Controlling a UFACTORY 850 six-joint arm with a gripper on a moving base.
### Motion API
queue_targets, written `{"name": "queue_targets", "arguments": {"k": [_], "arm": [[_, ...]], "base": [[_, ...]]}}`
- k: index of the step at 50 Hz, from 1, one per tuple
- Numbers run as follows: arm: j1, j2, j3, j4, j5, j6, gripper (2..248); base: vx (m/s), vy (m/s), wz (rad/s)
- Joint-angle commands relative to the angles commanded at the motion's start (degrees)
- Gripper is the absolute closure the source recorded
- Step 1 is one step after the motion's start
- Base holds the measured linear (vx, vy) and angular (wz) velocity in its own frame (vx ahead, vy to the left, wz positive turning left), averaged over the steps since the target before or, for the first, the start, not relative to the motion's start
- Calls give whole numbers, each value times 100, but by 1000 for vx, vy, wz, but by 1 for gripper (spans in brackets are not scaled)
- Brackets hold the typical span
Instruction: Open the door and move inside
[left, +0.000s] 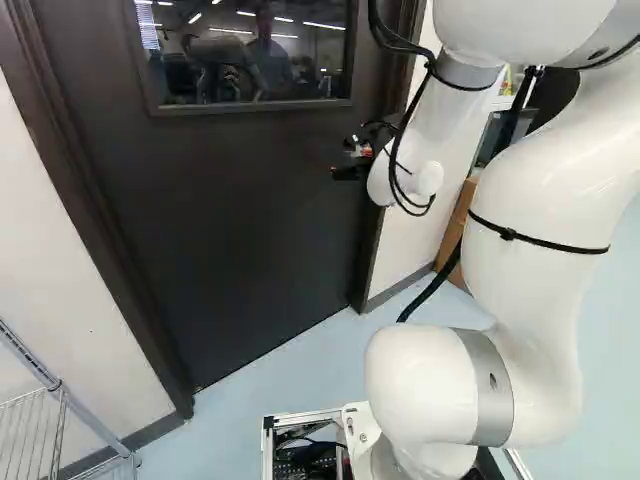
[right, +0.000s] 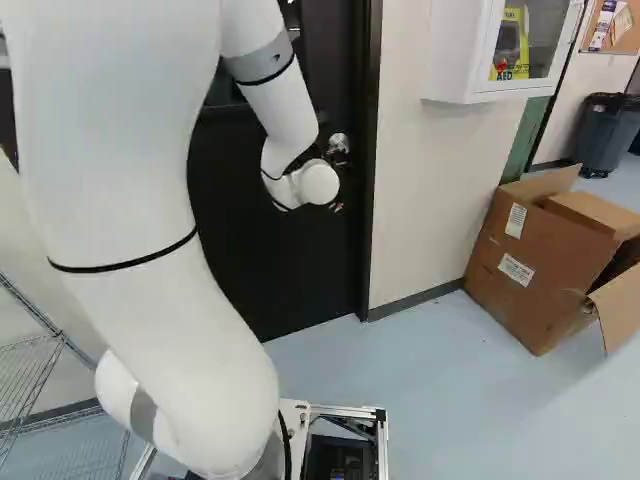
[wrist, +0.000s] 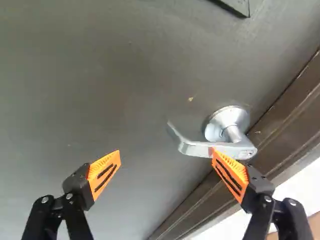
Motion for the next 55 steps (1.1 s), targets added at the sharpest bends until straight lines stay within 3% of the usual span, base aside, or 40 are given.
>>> {"name": "queue_targets", "arguments": {"k": [26, 55], "arm": [[-1, -216, 15, 0, 0, 0, 3], [-27, -5, 238, 0, 0, 0, 3]], "base": [[0, 0, 0], [0, 0, 0]]}}
